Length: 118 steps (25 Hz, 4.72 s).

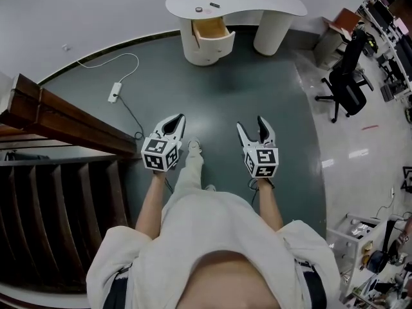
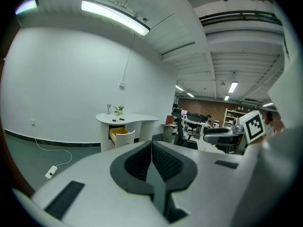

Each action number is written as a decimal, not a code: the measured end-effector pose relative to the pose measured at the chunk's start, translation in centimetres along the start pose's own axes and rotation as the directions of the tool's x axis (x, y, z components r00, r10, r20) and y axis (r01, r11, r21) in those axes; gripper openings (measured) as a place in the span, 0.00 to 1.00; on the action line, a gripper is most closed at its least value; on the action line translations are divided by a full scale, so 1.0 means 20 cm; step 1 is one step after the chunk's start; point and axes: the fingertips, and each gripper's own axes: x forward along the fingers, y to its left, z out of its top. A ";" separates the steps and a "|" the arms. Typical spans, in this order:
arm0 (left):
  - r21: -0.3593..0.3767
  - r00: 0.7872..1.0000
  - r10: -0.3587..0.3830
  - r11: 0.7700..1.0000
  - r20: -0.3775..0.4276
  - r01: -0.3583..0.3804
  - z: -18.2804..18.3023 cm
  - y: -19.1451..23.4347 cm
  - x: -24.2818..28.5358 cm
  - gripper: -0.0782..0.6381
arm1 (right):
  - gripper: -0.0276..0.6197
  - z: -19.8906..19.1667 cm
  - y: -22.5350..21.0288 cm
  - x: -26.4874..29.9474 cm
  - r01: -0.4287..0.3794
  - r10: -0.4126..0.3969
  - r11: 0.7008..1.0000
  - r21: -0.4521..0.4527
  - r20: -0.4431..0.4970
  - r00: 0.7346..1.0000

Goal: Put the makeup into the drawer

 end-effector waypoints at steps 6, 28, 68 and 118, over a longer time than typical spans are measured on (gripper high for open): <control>-0.007 1.000 -0.023 1.000 0.011 0.023 0.10 0.21 0.32 0.13 | 0.48 0.05 -0.12 0.35 0.019 -0.019 1.000 -0.012 -0.014 1.000; -0.009 0.993 -0.118 0.993 0.008 0.118 0.71 1.25 1.47 0.13 | 0.45 0.53 -0.46 1.80 0.118 -0.119 0.993 -0.025 -0.042 0.992; -0.067 0.996 0.050 0.996 -0.070 -0.055 1.36 1.83 3.44 0.13 | 0.45 0.85 -1.77 3.67 -0.100 0.098 0.995 -0.011 -0.122 0.988; -0.249 0.962 0.247 0.930 -0.115 -0.269 1.09 2.87 2.94 0.13 | 0.44 0.33 -0.74 4.69 -0.835 0.252 0.142 -0.532 -0.796 0.550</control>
